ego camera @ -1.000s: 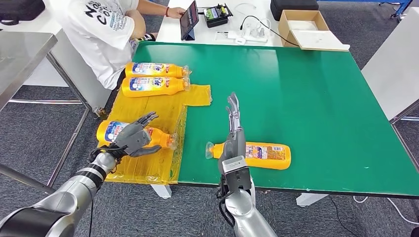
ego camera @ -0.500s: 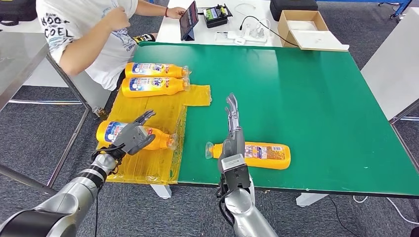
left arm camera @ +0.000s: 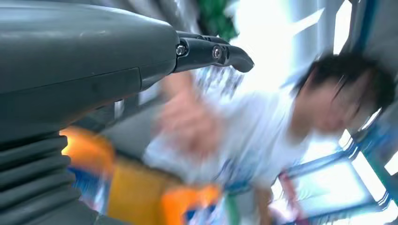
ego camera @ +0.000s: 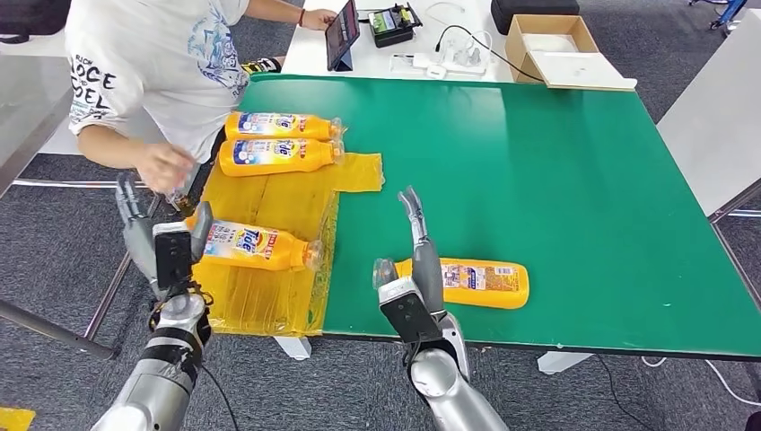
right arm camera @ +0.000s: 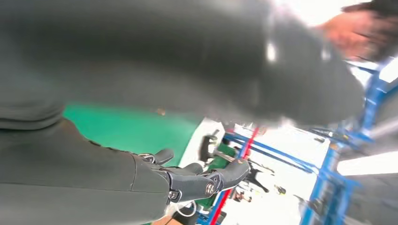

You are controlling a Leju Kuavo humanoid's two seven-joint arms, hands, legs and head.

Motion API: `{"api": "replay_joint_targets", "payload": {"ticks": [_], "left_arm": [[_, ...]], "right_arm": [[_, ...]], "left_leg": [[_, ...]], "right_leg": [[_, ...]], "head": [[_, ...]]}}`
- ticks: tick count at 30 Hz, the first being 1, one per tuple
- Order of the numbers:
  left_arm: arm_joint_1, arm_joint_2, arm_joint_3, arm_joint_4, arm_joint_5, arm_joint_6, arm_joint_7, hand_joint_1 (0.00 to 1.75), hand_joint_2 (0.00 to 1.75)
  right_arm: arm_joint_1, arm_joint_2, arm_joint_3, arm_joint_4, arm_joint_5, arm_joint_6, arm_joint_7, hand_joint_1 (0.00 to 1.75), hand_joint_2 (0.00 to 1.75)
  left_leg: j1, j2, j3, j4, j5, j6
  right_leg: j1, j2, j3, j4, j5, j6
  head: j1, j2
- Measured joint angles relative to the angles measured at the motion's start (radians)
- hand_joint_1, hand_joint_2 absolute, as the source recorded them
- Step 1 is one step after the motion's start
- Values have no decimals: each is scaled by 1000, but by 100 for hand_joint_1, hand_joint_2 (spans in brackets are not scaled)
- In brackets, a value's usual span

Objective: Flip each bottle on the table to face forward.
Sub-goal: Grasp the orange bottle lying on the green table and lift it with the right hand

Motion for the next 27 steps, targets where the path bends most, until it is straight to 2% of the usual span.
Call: {"api": "replay_joint_targets", "payload": {"ticks": [2, 5, 8, 12, 19, 27], "left_arm": [[35, -6, -5, -88, 88, -62, 0, 0, 175], [77, -23, -12, -150, 196, -236, 0, 0, 175], [123, -47, -21, -201, 219, -371, 4, 0, 175], [184, -70, -41, -264, 199, -479, 16, 0, 175], [222, -81, -73, -298, 101, -479, 18, 0, 175], [223, -85, -77, -275, 63, -478, 18, 0, 175]], "right_arm": [[-6, -27, -8, 19, 71, 13, 53, 0, 175], [-7, -73, -27, 32, 171, 37, 136, 0, 175], [-7, -128, -50, 33, 273, 88, 212, 0, 175], [-8, -211, -78, 24, 368, 193, 289, 0, 175], [-36, -326, -82, 33, 404, 345, 323, 0, 175], [-103, -382, -40, 105, 416, 397, 364, 0, 175]], "left_leg": [[0, -1, -1, 0, 0, 0], [0, -1, -1, 0, 0, 0], [-1, -1, -2, 0, 0, 0], [-1, -1, -2, 1, 0, 1], [-1, -1, -2, 0, -1, 1], [-1, -1, -2, 1, 0, 1]], "right_leg": [[0, 0, 0, 0, 0, 0], [0, -1, 0, 0, 0, 0], [-1, 0, 0, -1, 0, 0], [-1, 0, 0, -1, 0, 0], [-1, 0, -1, -1, 0, 0], [-1, 0, -1, -1, 0, 0]], "head": [[0, 0], [0, 0], [0, 0], [0, 0], [0, 0], [0, 0]]}}
